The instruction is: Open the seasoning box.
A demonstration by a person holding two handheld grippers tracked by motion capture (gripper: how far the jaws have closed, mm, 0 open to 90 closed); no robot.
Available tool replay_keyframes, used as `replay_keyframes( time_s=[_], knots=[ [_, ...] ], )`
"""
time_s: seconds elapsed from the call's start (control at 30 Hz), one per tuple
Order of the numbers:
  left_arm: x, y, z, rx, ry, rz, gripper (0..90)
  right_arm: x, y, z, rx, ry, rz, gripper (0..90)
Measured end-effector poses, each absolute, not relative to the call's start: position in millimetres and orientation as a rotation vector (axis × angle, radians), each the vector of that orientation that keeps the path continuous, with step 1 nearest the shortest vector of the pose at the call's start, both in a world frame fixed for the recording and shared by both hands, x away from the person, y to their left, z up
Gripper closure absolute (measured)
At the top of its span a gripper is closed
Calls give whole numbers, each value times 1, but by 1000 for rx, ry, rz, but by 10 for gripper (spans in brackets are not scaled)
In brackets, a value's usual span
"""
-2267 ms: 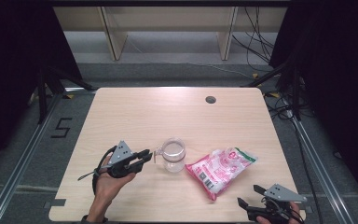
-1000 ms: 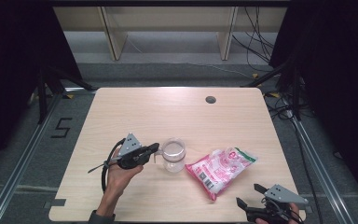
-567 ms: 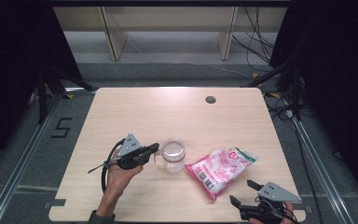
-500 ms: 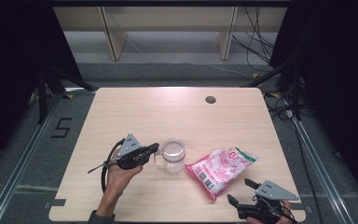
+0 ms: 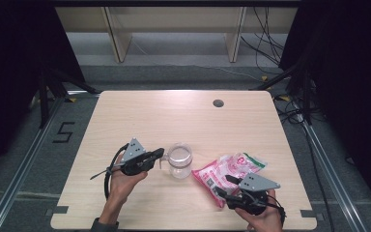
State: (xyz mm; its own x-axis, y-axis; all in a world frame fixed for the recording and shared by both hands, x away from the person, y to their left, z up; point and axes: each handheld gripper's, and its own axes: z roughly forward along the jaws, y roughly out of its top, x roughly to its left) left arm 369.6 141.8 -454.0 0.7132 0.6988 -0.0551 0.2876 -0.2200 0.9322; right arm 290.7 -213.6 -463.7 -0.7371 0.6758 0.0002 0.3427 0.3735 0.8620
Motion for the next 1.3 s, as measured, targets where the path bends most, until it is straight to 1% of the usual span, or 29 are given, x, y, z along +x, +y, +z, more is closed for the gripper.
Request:
replay_keyframes(
  time_s=[0.13,0.2,0.23,0.27,0.33,0.37,0.4,0.5,0.57,0.67,0.7,0.73,0.8,0.87,0.97,1.07,1.27,1.3],
  knots=[
    [369,141,-454,1811,770,476,889,297,-208,-464,893,2311,1333,528],
    [369,141,-454,1808,773,477,890,298,-208,-464,883,2293,1329,539],
    [369,141,-454,1810,771,475,890,301,-205,-464,890,2294,1335,566],
    [369,141,-454,1810,771,475,889,301,-205,-464,890,2294,1335,566],
    [369,142,-454,1809,770,474,890,303,-201,-463,888,2300,1338,602],
    [369,142,-454,1809,770,474,889,303,-201,-463,888,2300,1338,602],
    [369,142,-454,1808,769,473,890,306,-197,-462,861,2309,1337,647],
    [369,142,-454,1806,769,471,890,311,-192,-462,846,2302,1331,681],
    [369,142,-455,1804,779,461,890,313,-189,-462,835,2295,1342,684],
    [370,143,-456,1809,777,461,890,321,-184,-463,831,2300,1340,739],
    [370,143,-456,1809,777,461,890,321,-184,-463,831,2300,1340,739],
    [370,142,-457,1807,788,464,891,325,-181,-462,843,2301,1361,766],
    [370,143,-457,1810,782,469,890,327,-180,-463,834,2286,1367,776],
    [370,143,-456,1813,782,469,890,332,-174,-463,840,2279,1374,829],
    [370,142,-456,1806,776,465,889,338,-167,-462,826,2281,1399,879],
    [370,143,-456,1808,774,464,889,347,-158,-463,815,2299,1415,900],
    [370,143,-457,1805,775,461,890,353,-144,-461,833,2299,1403,900],
    [370,143,-456,1806,773,463,890,358,-144,-462,762,2261,1408,900]
  ],
)
